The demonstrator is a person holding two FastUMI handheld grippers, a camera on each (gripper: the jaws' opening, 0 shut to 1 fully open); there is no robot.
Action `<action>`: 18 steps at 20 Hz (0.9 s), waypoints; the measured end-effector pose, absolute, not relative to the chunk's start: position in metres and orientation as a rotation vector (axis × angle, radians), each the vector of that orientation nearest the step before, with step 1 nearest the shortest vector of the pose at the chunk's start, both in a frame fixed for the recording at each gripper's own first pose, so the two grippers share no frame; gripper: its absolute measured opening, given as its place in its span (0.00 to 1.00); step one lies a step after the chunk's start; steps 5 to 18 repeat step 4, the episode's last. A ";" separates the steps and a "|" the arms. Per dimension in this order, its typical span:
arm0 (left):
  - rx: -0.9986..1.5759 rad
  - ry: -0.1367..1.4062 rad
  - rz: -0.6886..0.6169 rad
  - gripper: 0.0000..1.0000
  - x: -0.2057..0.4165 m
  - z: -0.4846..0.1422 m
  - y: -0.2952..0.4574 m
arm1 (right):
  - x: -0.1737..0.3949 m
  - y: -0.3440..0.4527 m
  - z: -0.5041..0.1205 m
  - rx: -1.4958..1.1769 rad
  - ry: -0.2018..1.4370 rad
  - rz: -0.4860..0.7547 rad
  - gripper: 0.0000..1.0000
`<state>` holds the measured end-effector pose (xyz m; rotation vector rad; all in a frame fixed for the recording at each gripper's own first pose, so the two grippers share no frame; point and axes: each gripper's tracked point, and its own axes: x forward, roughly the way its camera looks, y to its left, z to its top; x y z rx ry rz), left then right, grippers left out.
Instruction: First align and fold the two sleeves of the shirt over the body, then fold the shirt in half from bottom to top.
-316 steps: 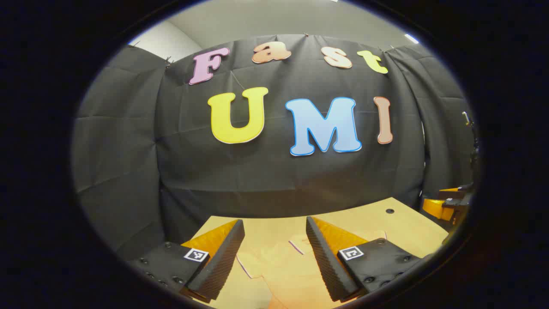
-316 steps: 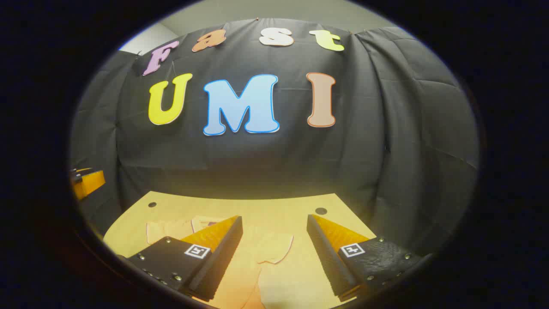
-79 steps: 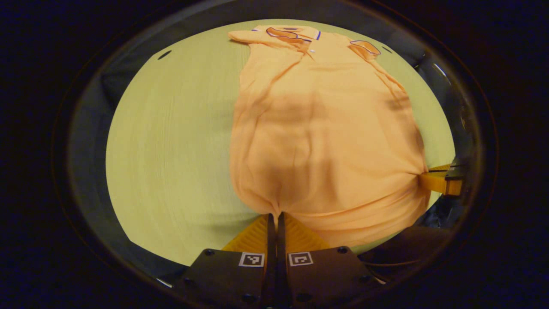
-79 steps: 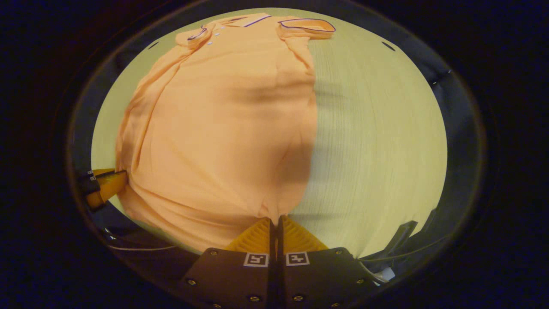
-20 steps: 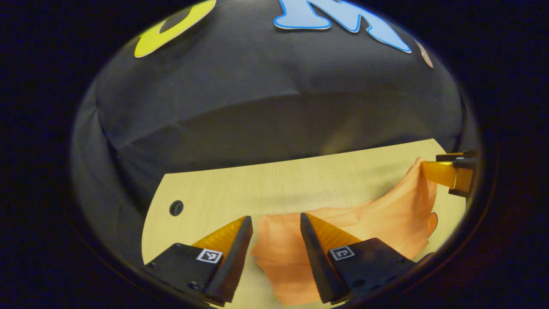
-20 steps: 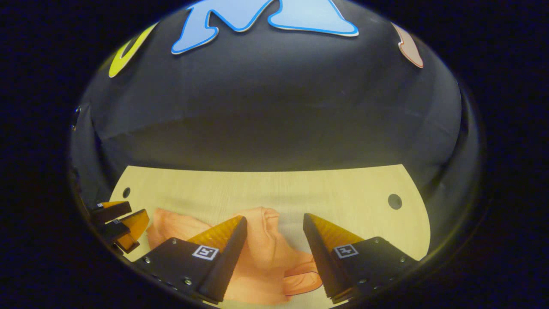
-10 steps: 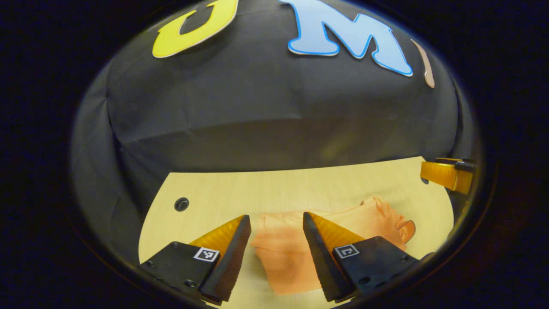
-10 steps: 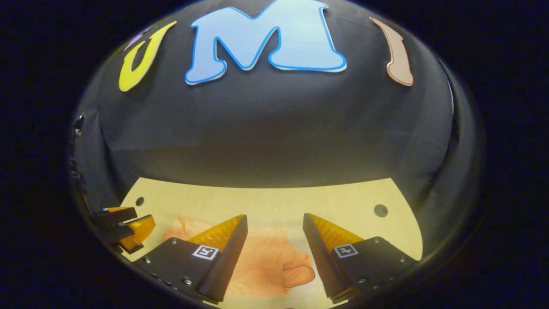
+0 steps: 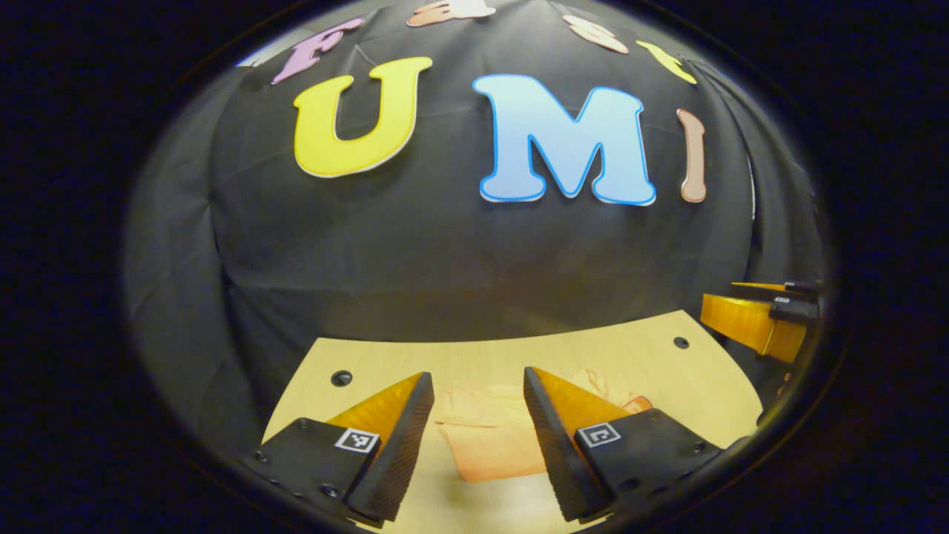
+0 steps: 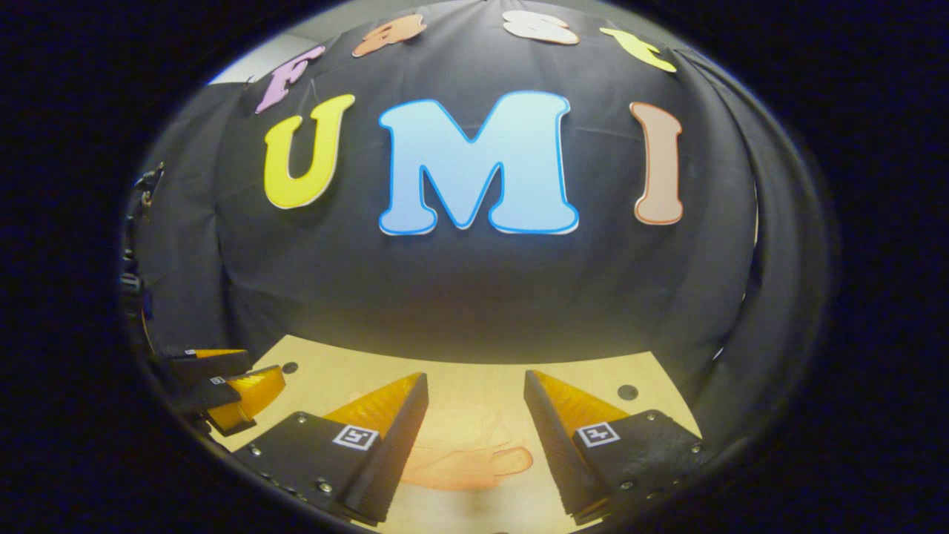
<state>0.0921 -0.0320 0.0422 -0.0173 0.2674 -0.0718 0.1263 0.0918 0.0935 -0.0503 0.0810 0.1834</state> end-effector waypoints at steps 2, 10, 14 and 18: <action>-0.006 0.237 -0.066 0.85 0.065 0.055 -0.036 | 0.098 0.094 0.107 -0.059 0.038 0.190 0.82; -0.024 0.221 -0.066 0.82 0.041 0.061 -0.041 | 0.075 0.094 0.115 -0.057 0.010 0.195 0.82; -0.024 0.221 -0.066 0.82 0.041 0.061 -0.041 | 0.075 0.094 0.115 -0.057 0.010 0.195 0.82; -0.024 0.221 -0.066 0.82 0.041 0.061 -0.041 | 0.075 0.094 0.115 -0.057 0.010 0.195 0.82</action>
